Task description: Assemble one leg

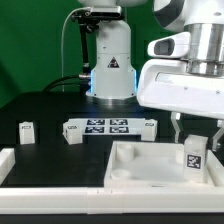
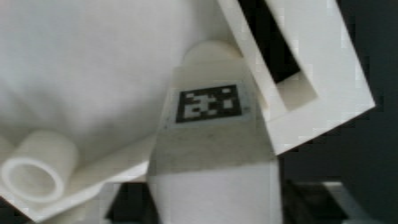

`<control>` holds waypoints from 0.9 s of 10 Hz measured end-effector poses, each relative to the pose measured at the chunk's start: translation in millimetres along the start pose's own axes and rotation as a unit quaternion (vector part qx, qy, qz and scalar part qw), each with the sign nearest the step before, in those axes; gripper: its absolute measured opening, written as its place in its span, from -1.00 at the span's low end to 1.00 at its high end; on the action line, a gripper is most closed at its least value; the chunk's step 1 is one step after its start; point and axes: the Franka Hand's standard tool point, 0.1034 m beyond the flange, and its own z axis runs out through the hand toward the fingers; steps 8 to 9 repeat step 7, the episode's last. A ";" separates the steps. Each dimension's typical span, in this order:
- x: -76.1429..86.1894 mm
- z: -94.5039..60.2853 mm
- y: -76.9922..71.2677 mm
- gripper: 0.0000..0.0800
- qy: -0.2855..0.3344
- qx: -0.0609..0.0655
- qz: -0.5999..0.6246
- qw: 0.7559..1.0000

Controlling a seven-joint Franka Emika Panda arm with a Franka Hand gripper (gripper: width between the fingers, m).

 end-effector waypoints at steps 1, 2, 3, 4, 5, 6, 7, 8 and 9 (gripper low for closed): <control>-2.2 0.5 -1.5 0.26 -0.003 0.002 0.006 1.000; -2.0 0.6 -1.3 0.51 -0.003 0.002 0.002 1.000; -2.3 0.7 -1.5 0.51 -0.003 0.002 0.002 1.000; -2.4 0.7 -1.6 0.60 -0.004 0.002 0.001 1.000; -2.5 0.8 -1.6 0.62 -0.004 0.002 0.001 1.000; -2.6 0.8 -1.6 0.62 -0.004 0.002 0.001 1.000; -2.7 0.9 -1.7 0.62 -0.004 0.002 0.001 1.000; -2.7 0.9 -1.7 0.62 -0.004 0.002 0.001 1.000; -2.7 0.9 -1.7 0.62 -0.004 0.002 0.001 1.000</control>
Offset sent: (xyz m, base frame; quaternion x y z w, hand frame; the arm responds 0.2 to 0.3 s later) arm 0.0000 0.0000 0.0000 0.0000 0.0000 0.0000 1.0000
